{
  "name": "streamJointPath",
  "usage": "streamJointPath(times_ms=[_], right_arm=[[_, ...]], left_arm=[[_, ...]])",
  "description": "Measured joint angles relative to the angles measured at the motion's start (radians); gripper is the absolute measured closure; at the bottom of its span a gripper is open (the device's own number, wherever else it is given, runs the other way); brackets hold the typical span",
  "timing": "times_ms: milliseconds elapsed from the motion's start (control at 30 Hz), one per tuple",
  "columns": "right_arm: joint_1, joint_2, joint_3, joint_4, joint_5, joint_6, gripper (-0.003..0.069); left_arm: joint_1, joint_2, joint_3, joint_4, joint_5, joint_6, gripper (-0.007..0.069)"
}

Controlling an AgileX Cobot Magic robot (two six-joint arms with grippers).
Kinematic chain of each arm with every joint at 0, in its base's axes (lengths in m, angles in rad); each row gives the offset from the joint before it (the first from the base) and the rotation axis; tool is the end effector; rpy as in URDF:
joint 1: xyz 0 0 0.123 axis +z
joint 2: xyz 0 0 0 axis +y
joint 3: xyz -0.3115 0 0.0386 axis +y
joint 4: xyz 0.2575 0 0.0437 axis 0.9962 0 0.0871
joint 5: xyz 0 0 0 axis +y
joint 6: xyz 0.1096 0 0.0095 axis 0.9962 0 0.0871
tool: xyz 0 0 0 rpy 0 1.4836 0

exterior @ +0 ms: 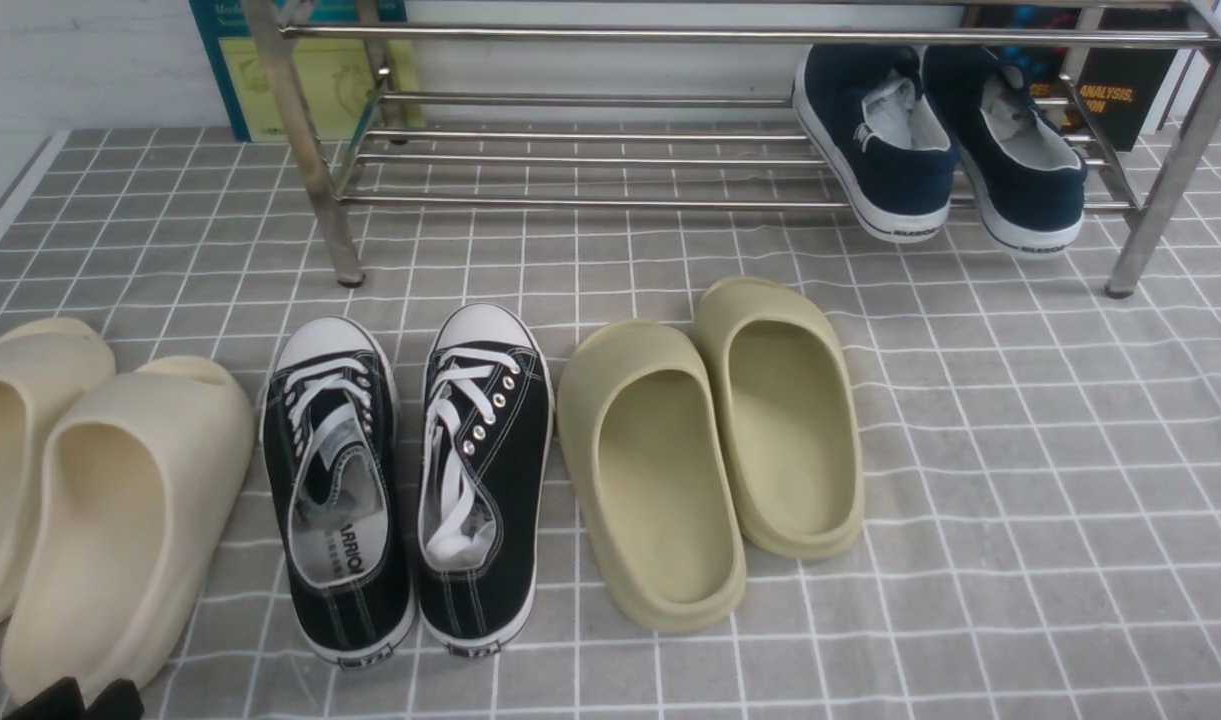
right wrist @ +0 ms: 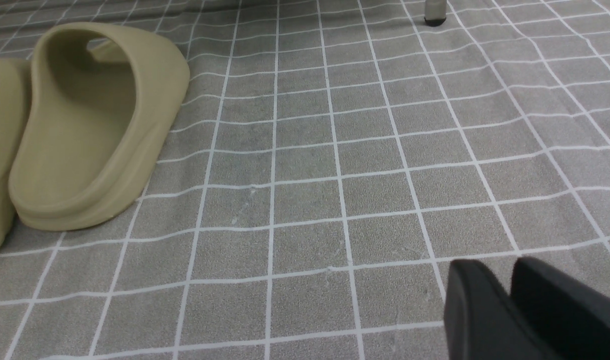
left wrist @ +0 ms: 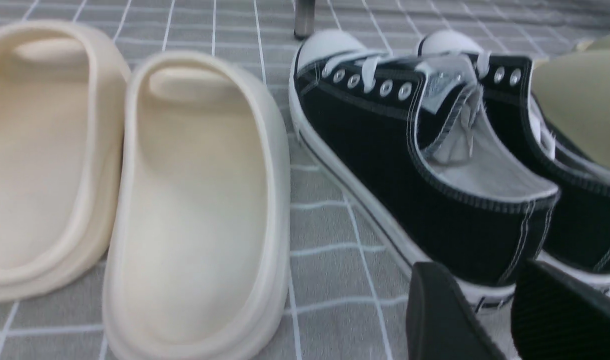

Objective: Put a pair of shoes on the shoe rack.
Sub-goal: Use the left arm to grab the shoe closest to it

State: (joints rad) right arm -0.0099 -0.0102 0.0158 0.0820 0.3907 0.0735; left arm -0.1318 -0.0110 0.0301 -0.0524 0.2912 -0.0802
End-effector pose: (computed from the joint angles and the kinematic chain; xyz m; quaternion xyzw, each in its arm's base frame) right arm 0.0507 0.0029 0.1673 0.0550 0.8053 0.0537 0.5879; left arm 0.0530 -0.0087 0.1726 0.0052 0.7813 -0.0874 0.6180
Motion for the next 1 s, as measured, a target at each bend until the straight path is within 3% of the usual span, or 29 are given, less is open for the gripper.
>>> streamJointPath(times_ms=[333,433,567,633,667,767,800,933,1000], right_arm=[[0.000,0.000,0.000,0.000,0.000,0.000,0.0514],[0.000,0.000,0.000,0.000,0.000,0.000,0.0514],[0.000,0.000,0.000,0.000,0.000,0.000,0.0507],[0.000,0.000,0.000,0.000,0.000,0.000,0.0505],[0.000,0.000,0.000,0.000,0.000,0.000,0.0503],[0.000,0.000,0.000,0.000,0.000,0.000,0.0499],[0.000,0.000,0.000,-0.001,0.000,0.000,0.0496],[0.000,0.000,0.000,-0.001,0.000,0.000,0.0494],[0.000,0.000,0.000,-0.001,0.000,0.000,0.0489]], left_arm=[[0.000,0.000,0.000,-0.012,-0.235,0.000,0.0386],[0.000,0.000,0.000,-0.012,-0.384,0.000,0.0386],[0.000,0.000,0.000,-0.048,-0.656,-0.111,0.0390],[0.000,0.000,0.000,-0.059,-0.718,-0.143,0.0400],[0.000,0.000,-0.019,-0.072,-0.754,-0.174,0.0445],[0.000,0.014,-0.089,-0.092,-0.675,-0.172,0.0547],[0.000,0.070,-0.183,-0.110,-0.559,-0.125,0.0638],[0.000,0.229,-0.325,-0.115,-0.324,-0.030,0.0638],[0.000,0.426,-0.426,-0.115,-0.172,0.017,0.0638]])
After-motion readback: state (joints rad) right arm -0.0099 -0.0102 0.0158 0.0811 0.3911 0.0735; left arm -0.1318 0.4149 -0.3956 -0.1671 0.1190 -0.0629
